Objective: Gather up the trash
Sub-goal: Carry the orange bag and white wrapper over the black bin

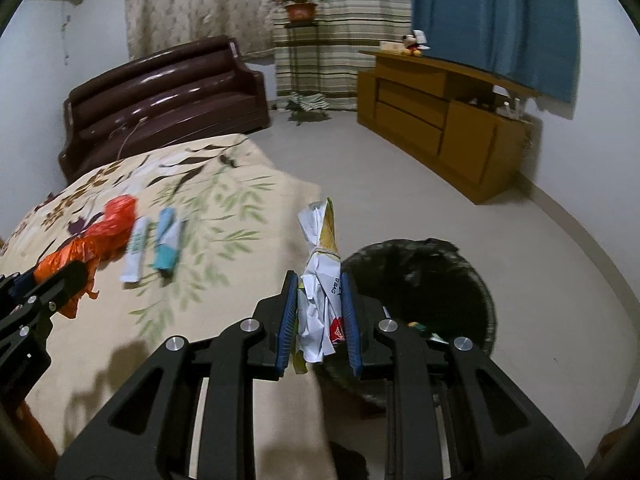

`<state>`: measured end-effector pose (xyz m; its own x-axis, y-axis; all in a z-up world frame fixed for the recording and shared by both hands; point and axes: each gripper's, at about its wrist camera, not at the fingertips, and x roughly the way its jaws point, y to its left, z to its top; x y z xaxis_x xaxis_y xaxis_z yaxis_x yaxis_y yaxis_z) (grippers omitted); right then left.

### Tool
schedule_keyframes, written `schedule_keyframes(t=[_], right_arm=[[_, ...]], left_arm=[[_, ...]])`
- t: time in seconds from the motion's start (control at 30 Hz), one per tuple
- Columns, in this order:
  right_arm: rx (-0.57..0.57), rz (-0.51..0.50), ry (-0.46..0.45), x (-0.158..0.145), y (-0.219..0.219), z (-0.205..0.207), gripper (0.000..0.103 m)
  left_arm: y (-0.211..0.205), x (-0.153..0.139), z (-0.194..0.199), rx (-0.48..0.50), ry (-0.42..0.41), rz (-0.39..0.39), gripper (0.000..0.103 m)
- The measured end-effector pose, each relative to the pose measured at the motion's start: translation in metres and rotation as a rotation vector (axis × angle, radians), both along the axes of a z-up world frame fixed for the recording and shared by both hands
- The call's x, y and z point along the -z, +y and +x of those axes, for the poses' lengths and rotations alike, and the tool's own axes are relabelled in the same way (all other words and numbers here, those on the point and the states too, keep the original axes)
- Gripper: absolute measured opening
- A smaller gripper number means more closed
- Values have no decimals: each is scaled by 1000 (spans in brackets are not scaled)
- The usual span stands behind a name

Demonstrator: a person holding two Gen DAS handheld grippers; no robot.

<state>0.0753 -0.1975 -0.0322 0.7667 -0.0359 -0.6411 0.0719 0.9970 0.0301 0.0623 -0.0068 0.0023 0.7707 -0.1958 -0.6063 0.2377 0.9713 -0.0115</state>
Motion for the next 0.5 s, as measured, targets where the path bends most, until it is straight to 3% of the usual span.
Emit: schedule_keyframes(t=[0.5], right_arm=[[146, 28, 14, 15, -83, 17, 22]], left_arm=[[-93, 13, 33, 134, 9, 26, 37]])
